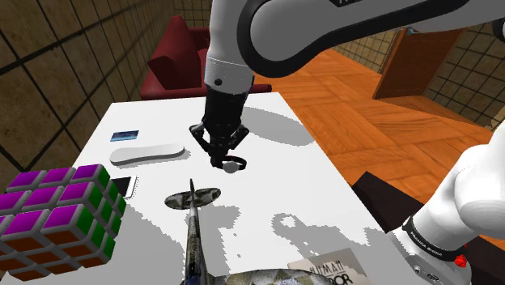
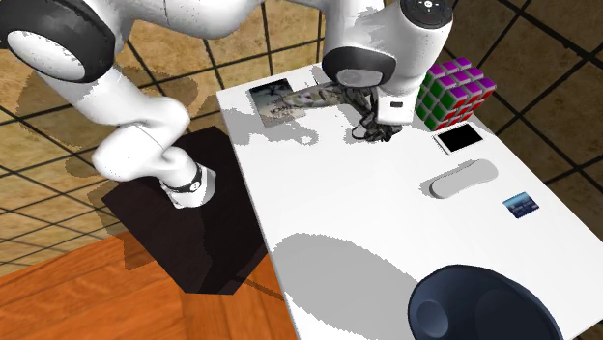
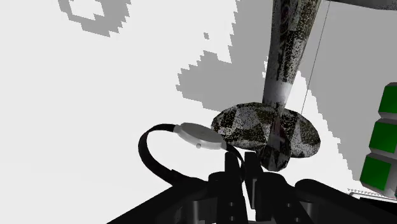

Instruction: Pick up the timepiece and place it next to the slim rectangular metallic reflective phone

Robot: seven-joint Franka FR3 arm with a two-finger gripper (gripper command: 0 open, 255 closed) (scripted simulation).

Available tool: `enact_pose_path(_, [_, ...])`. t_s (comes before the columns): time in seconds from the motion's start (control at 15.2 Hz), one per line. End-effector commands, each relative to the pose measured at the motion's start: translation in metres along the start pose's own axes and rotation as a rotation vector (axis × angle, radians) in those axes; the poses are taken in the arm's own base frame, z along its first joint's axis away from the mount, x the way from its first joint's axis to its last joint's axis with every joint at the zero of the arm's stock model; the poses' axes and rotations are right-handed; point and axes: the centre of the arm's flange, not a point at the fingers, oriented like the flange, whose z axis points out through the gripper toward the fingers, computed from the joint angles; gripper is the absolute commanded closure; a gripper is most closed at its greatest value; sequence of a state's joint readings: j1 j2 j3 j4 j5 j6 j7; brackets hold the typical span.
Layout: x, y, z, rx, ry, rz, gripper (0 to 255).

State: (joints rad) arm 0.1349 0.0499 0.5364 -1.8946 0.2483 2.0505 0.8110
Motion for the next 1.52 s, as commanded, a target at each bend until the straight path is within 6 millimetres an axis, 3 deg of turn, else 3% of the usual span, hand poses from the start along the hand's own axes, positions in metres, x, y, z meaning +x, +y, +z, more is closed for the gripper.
enact_pose_path(0.0, [0.013, -0.024, 0.006, 0.001, 0.001, 0.002, 255])
enact_pose_path(0.79, [0.082, -0.164, 0.032, 0.001, 0.001, 0.002, 255])
enact_pose_path(1.45, [0.090, -0.157, 0.079, 0.001, 0.001, 0.002, 255])
